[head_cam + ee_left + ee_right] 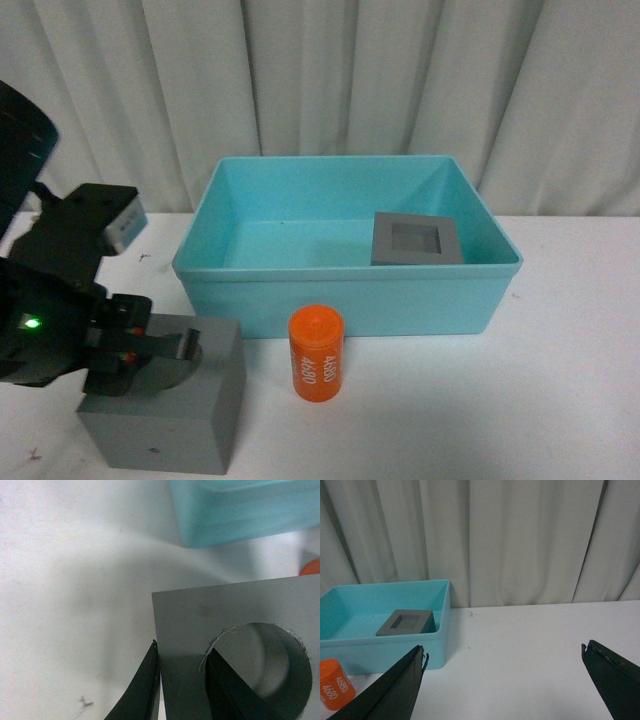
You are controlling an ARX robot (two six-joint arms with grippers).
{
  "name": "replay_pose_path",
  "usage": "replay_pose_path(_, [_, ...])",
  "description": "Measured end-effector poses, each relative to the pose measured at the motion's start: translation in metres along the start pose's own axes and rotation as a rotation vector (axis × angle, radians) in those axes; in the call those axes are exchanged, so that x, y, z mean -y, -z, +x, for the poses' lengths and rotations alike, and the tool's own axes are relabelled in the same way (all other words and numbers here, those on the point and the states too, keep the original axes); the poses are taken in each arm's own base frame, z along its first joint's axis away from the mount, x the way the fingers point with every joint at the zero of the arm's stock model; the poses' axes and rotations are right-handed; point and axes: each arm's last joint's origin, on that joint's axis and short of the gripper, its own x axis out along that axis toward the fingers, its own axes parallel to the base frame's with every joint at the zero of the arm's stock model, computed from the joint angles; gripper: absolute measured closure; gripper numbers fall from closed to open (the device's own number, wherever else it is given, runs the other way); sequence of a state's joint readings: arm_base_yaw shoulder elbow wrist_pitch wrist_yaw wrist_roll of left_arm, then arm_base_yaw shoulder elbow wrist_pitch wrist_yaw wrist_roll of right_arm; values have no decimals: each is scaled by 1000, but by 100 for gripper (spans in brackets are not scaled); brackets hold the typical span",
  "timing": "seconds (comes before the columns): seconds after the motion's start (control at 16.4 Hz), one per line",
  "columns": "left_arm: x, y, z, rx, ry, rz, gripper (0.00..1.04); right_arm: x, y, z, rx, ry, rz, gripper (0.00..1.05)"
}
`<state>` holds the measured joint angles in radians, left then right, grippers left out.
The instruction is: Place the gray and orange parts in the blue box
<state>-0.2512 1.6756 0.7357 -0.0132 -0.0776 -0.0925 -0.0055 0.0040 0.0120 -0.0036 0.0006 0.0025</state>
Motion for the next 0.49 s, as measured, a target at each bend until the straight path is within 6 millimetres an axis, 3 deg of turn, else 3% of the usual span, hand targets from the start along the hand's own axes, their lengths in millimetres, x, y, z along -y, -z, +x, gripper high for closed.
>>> replay_pose_path(0.24, [-25, -17, -60, 95, 7, 11, 84, 0, 0, 0, 0, 0, 0, 6])
replay_pose_path(0.37, [-20, -36, -87, 178, 29, 32, 84, 0, 0, 0, 0, 0, 0, 6])
replay_pose_path(0.49, [3, -71, -110, 280, 78, 75, 84, 0, 0, 0, 0, 0, 0, 6])
